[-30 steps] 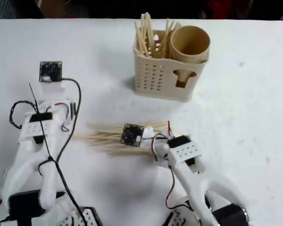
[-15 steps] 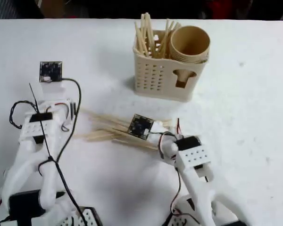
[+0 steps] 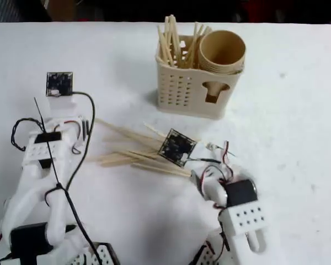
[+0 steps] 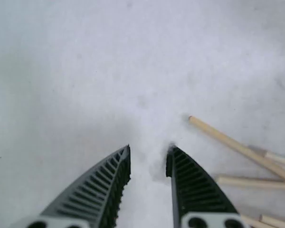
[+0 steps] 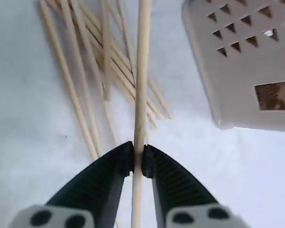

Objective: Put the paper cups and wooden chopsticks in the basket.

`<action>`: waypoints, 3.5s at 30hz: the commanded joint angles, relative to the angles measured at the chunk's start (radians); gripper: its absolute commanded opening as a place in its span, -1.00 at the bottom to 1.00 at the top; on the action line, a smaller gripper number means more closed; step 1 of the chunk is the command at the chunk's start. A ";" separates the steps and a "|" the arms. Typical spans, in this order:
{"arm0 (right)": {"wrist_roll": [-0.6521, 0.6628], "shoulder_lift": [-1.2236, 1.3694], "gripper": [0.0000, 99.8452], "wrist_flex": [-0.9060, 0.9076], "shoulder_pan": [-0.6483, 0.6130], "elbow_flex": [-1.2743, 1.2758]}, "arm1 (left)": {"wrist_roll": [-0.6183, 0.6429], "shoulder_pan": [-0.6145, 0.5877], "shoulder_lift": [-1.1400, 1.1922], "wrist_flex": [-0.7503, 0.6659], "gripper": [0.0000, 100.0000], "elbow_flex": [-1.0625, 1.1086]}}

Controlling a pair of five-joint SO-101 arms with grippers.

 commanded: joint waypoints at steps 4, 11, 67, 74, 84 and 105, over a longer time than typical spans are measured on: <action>-0.172 -0.111 -0.97 0.004 0.039 -0.163 | 0.009 -0.008 -0.045 -0.023 -0.72 -0.002; -0.523 0.001 -0.97 -0.142 0.039 -0.578 | 0.009 -0.008 -0.045 -0.023 -0.72 -0.002; -0.575 0.645 -0.84 0.209 0.134 -1.010 | 0.006 -0.010 -0.045 -0.023 -0.72 -0.003; -0.288 0.641 -0.84 0.185 -0.033 -0.608 | 0.005 -0.012 -0.045 -0.023 -0.72 -0.003; -0.132 0.645 -0.79 -0.122 -0.183 -0.164 | 0.005 -0.013 -0.045 -0.023 -0.72 -0.003; -0.120 0.874 -0.71 -0.275 -0.140 -0.146 | 0.005 -0.013 -0.045 -0.023 -0.72 -0.003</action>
